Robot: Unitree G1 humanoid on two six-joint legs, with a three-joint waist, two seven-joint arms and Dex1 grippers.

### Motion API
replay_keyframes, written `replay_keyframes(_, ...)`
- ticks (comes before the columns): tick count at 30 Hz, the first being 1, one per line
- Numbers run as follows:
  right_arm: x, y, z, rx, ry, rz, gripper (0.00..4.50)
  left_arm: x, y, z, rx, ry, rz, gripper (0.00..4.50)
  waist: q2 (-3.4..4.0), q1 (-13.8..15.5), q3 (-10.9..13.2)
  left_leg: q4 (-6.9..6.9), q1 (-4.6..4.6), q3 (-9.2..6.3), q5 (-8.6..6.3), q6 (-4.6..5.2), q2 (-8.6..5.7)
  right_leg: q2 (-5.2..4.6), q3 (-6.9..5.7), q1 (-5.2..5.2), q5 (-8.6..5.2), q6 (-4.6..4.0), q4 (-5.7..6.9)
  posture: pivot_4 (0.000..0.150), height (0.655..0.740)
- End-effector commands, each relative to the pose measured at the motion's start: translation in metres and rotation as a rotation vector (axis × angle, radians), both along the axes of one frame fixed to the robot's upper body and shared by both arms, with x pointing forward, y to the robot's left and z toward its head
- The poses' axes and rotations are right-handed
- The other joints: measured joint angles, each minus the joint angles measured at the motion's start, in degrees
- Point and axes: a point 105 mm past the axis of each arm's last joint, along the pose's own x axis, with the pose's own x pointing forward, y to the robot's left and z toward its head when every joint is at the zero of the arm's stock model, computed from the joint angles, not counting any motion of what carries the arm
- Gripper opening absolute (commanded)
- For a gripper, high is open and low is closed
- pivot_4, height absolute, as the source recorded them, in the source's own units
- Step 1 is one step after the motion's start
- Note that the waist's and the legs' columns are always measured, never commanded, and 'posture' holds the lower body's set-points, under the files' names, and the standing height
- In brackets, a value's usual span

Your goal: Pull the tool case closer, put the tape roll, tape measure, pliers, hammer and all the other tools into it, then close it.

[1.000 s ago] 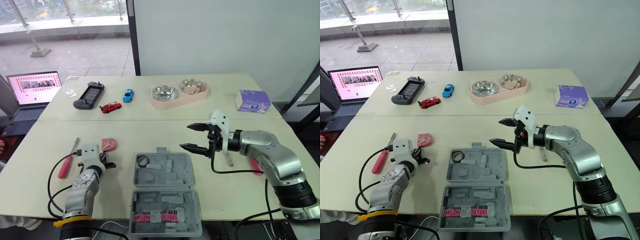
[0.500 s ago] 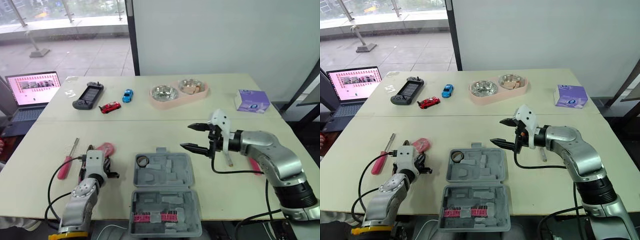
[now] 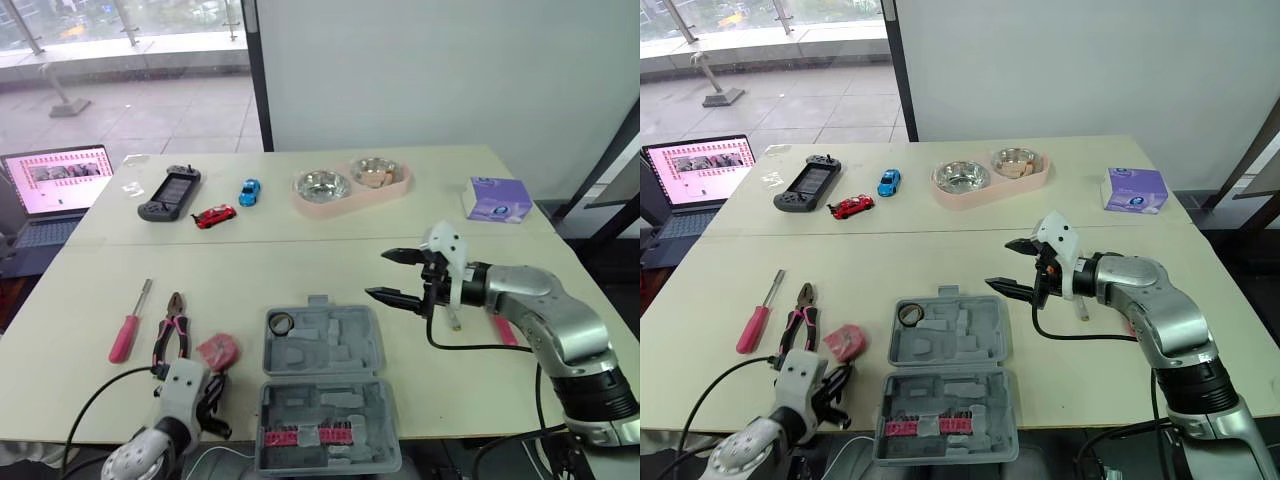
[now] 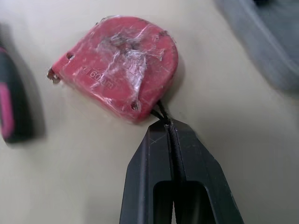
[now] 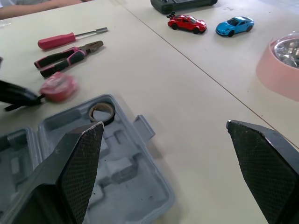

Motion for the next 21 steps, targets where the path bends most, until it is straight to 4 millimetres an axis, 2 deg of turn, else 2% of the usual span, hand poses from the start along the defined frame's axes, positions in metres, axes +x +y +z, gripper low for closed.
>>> replay_keyframes(1,-0.002,0.001,0.017,0.004,-0.062,0.021,4.5,-0.022,0.001,-0.003,0.002,0.059,-0.061,0.02,-0.06,-0.22,0.03,0.0,-0.01,0.0,0.0,0.0,0.0,0.0,0.0,0.0,-0.01,-0.01,0.0,0.15,0.736)
replay_keyframes(9,-0.015,0.002,0.019,0.011,-0.035,0.104,4.5,-0.048,0.021,0.008,0.058,0.109,-0.107,0.02,-0.24,-0.5,0.25,0.0,-0.04,0.0,-0.01,0.01,0.03,0.01,-0.01,-0.03,-0.04,0.0,0.01,0.15,0.736)
replay_keyframes(15,-0.025,0.002,0.016,0.0,-0.004,0.172,4.5,-0.052,0.03,0.01,0.076,0.116,-0.102,0.02,-0.37,-0.44,0.34,0.01,-0.06,0.0,-0.01,0.02,0.03,0.01,-0.01,-0.03,-0.04,0.0,0.0,0.15,0.736)
replay_keyframes(21,-0.038,0.006,0.013,-0.013,0.017,0.254,4.5,-0.053,0.03,0.011,0.074,0.114,-0.104,0.02,-0.45,-0.44,0.43,0.01,-0.05,0.0,-0.01,0.02,0.03,0.01,-0.02,-0.03,-0.04,0.0,0.0,0.15,0.736)
